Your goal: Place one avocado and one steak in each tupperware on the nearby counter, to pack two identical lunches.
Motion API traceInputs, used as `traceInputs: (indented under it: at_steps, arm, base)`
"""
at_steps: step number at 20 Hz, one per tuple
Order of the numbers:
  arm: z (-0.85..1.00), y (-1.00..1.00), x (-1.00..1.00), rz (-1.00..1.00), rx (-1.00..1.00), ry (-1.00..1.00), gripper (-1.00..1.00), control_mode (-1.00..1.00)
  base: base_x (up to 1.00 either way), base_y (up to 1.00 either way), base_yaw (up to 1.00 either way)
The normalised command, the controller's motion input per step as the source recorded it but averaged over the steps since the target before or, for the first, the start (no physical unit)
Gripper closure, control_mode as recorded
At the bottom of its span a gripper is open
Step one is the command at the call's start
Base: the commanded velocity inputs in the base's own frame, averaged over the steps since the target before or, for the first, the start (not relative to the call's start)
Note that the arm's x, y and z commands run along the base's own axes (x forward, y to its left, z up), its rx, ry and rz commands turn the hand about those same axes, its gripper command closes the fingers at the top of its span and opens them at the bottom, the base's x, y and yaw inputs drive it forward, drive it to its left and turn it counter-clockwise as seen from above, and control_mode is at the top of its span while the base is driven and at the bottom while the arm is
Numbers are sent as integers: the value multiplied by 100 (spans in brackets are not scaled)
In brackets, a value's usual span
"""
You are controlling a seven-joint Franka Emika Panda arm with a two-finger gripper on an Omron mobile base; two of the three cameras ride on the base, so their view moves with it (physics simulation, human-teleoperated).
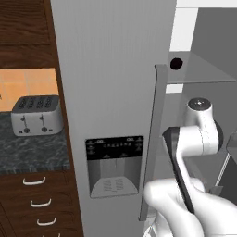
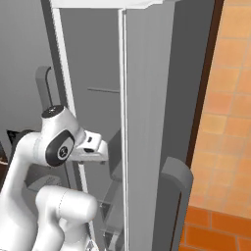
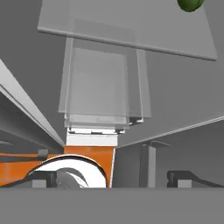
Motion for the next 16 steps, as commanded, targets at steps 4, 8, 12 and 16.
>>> traceInputs:
  at_steps: [4,8,12,16]
  arm:
    - [2,-88,2,0,-7,0,-100,-100]
    - [-2,-96,19,0,-3,0,-100,-100]
    - [-9,-54,8,-1,0,-2,-100,-100]
    - [-1,-17,64,0,0,-5,-100,-100]
  base:
    - [0,0,0]
    - [0,0,0]
    - [0,0,0]
    - [0,0,0]
